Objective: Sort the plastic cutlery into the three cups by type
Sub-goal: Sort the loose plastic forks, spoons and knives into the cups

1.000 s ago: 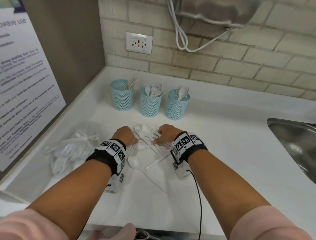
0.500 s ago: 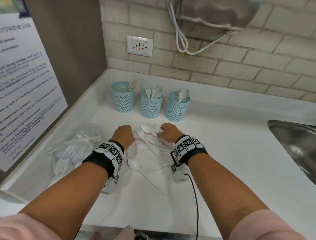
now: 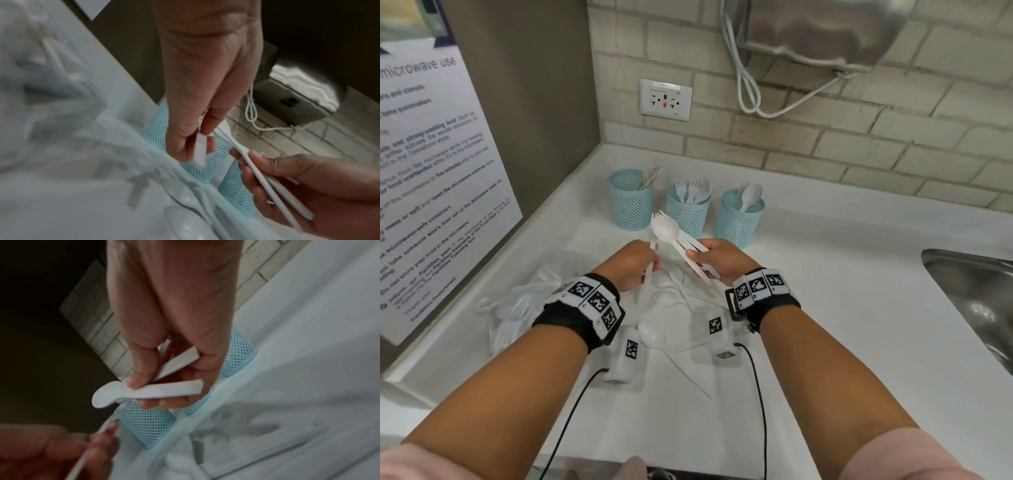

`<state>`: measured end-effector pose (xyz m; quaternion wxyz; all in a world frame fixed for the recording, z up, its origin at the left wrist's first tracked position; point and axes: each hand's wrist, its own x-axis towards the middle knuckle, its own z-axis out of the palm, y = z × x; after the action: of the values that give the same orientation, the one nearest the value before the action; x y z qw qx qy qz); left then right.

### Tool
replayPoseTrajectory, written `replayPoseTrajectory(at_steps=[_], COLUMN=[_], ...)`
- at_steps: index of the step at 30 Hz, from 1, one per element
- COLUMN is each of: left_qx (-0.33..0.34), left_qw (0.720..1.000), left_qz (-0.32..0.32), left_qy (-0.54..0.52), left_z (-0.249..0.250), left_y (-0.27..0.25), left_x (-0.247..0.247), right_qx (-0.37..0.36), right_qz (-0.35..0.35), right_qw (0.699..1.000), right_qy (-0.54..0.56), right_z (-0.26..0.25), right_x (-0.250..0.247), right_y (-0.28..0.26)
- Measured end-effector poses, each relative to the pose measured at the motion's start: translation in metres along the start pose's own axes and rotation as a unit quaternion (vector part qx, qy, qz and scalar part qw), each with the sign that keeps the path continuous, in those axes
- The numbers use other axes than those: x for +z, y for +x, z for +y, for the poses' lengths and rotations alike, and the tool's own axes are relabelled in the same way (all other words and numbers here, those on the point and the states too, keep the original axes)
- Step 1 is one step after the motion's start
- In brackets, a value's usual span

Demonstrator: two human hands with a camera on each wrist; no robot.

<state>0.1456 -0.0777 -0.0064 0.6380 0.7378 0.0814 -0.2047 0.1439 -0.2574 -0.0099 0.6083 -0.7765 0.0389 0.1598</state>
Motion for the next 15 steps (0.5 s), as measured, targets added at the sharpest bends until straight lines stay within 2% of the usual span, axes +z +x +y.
replayPoseTrajectory(at_steps=[2,5,11,15], left_qx=[-0.003,0.021,0.000,-0.009], left_qw=[0.997,0.986,0.969,0.967], left_qz=[-0.036,-0.064,-0.049,-0.055], left_qy=[-0.075,-0.153,-0.243,-0.248], left_z=[0.001,0.002,0.005,0.005], left_y=[-0.001,-0.003,-0.003,-0.002], left_x=[0.005,0.013,0.018,0.023], right_qx=[-0.011,-0.023,-0.014,-0.024], right_qz=[-0.010,-0.006,-0.001,-0.019], right_qw=[0.998,0.997,0.994,0.997], right_qy=[0.054,0.077,0.106,0.073], right_z=[-0.004,-0.004,0.005,0.004], right_x=[0.006,0.016,0.023,0.028], right_y=[-0.001,-0.002,-0.001,-0.002])
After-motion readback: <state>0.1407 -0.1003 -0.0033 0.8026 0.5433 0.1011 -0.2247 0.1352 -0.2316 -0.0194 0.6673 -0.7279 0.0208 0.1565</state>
